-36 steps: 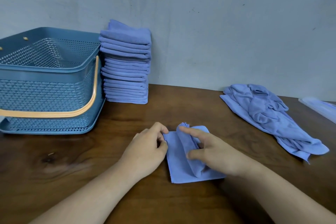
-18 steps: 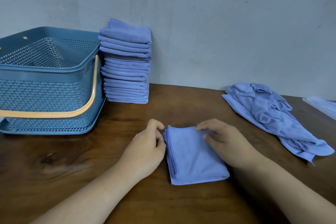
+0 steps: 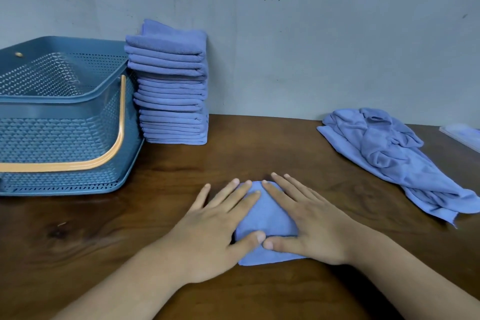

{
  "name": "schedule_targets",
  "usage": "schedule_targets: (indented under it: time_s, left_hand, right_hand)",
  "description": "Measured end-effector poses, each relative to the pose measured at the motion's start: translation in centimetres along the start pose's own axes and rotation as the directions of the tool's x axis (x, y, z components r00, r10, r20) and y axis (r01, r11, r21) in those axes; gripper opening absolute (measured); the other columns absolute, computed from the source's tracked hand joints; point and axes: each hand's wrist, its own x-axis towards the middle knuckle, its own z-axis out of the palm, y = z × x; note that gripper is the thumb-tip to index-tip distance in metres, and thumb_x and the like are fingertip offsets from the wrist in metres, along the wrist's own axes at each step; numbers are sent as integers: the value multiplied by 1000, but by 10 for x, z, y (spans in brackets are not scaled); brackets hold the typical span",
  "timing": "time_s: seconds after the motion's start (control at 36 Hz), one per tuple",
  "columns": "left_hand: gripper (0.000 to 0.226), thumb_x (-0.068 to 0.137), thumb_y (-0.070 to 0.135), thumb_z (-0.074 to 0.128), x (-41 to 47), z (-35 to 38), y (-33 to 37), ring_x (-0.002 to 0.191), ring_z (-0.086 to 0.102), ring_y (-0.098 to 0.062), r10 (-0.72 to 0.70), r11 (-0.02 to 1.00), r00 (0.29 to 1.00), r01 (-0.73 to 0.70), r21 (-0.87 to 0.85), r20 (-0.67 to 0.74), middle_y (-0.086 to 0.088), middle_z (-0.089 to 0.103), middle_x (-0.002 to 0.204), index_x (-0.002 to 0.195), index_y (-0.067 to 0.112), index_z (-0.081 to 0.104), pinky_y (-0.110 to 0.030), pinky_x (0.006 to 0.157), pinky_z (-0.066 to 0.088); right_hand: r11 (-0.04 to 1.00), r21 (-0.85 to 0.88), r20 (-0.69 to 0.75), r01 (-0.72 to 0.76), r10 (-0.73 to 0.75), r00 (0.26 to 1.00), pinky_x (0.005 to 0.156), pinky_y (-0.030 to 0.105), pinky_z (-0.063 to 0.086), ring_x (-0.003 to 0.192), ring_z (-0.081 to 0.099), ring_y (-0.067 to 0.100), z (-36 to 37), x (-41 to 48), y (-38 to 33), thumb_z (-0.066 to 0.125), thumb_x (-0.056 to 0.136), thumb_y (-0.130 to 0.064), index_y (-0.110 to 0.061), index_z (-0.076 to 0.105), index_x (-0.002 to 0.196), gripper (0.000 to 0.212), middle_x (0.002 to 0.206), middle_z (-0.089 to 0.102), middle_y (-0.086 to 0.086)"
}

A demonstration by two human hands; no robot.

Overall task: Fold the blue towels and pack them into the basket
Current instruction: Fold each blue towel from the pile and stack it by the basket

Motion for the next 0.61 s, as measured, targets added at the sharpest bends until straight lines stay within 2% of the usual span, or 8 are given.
schedule_targets:
  time_s: [0.14,0.22,0.31,0.36,0.39,0.44,0.53,0.61]
  left_hand:
    - [99,88,95,20,-1,-7,-6,149,-34,8,-106,994,987,106,7,124,35,-36,161,161,46,-25,-47,130,-14]
    - [101,86,97,22,-2,-5,-8,149,-33,10,-92,994,989,98,-47,116,37,-33,162,163,47,-20,-45,130,-14]
    - [90,88,93,27,2,-3,-15,156,-7,11,-120,970,989,98,-220,-87,37,-1,169,165,49,10,-37,132,2]
    - [68,96,80,30,4,-5,-18,150,23,9,-220,919,932,99,-382,-287,34,30,159,155,46,36,-33,127,25]
    - [60,99,75,30,4,-6,-18,143,32,10,-278,892,898,108,-440,-342,34,39,151,149,45,43,-29,120,32]
    - [52,100,68,29,5,-8,-18,134,39,11,-352,855,856,128,-503,-380,35,46,137,142,44,48,-23,109,37]
    - [40,104,60,32,5,-8,-14,129,44,10,-378,832,843,127,-541,-384,35,49,129,136,44,50,-21,103,40]
    - [35,106,55,33,5,-6,-12,128,46,8,-382,835,850,148,-530,-364,32,49,129,135,45,49,-22,103,40]
  right_hand:
    - [1000,-3,-15,12,-12,1000,132,37,-2,151,-33,-5,2,-1,4,33,80,-102,-54,-20,160,107,166,-31,-29]
    - [988,142,-108,61,-46,993,131,36,2,155,-23,-6,9,-5,7,41,88,-92,-54,-3,164,96,169,-19,-31]
    - [892,449,-384,48,144,912,126,33,22,156,17,-6,10,-12,17,48,97,-75,-48,39,157,67,166,25,-33]
    - [869,488,-517,-75,357,778,112,37,43,131,48,-4,5,-13,25,44,101,-70,-45,67,124,42,135,58,-30]
    - [875,456,-541,-164,419,729,100,40,49,114,54,0,2,-12,28,44,101,-70,-42,69,102,37,114,64,-25]
    - [879,358,-505,-316,467,726,85,43,50,90,53,5,-2,-12,28,46,97,-72,-37,60,76,43,87,61,-17]
    - [840,384,-313,-384,510,801,76,37,48,80,58,6,-1,-12,20,50,91,-80,-32,62,73,53,78,63,-14]
    - [814,424,-241,-396,523,817,69,31,43,78,61,7,0,-8,16,58,85,-81,-30,63,75,52,77,65,-13]
